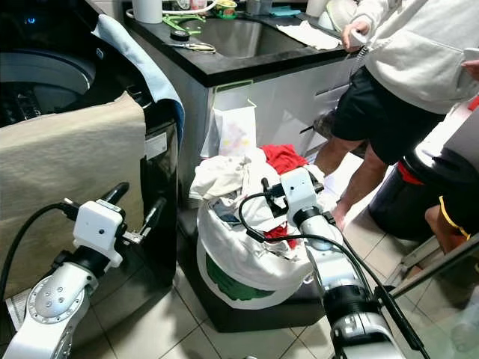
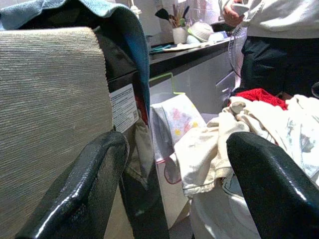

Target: Clothes washing

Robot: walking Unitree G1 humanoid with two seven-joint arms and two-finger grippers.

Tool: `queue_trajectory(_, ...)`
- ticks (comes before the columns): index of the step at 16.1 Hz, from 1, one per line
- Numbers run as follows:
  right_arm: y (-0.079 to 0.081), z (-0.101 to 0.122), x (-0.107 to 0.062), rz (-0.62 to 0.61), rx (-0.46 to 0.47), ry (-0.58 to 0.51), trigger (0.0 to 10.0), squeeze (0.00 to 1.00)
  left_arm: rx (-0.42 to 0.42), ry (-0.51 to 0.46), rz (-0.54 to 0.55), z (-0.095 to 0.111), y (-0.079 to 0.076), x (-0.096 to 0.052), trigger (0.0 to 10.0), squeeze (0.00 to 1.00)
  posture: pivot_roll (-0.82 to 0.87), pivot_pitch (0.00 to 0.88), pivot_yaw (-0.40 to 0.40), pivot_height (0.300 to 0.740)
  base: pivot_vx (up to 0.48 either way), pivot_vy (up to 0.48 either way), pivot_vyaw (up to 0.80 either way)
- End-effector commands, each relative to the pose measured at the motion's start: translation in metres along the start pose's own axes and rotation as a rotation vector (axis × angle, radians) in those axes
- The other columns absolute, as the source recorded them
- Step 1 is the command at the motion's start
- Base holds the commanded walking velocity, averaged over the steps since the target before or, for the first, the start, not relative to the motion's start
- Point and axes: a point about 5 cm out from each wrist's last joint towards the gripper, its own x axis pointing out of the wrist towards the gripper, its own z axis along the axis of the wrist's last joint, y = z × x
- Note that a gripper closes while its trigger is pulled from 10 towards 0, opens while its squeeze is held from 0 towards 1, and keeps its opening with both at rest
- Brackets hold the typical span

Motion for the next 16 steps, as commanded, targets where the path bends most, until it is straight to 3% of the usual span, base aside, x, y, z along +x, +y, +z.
queue_trajectory(1,-0.008,0.003,0.006,-0.024,-0.035,0.002,10.0,0.0,-0.008,-0.007,-0.008,0.003,-0.002,0.0,10.0,0.0,0.25,0.0,-0.126,0.74,0.0,0.0,0.0)
queue_trajectory(7,-0.001,0.01,0.029,-0.011,-0.053,0.065,10.0,0.0,-0.013,-0.065,-0.038,0.017,-0.017,0.004,10.0,0.0,0.28,0.0,-0.159,0.74,0.0,0.0,0.0)
queue_trajectory(16,0.015,0.024,0.047,0.059,-0.184,0.145,10.0,0.0,-0.013,-0.088,-0.024,0.025,-0.026,0.007,10.0,0.0,0.27,0.0,-0.188,0.74,0.0,0.0,0.0)
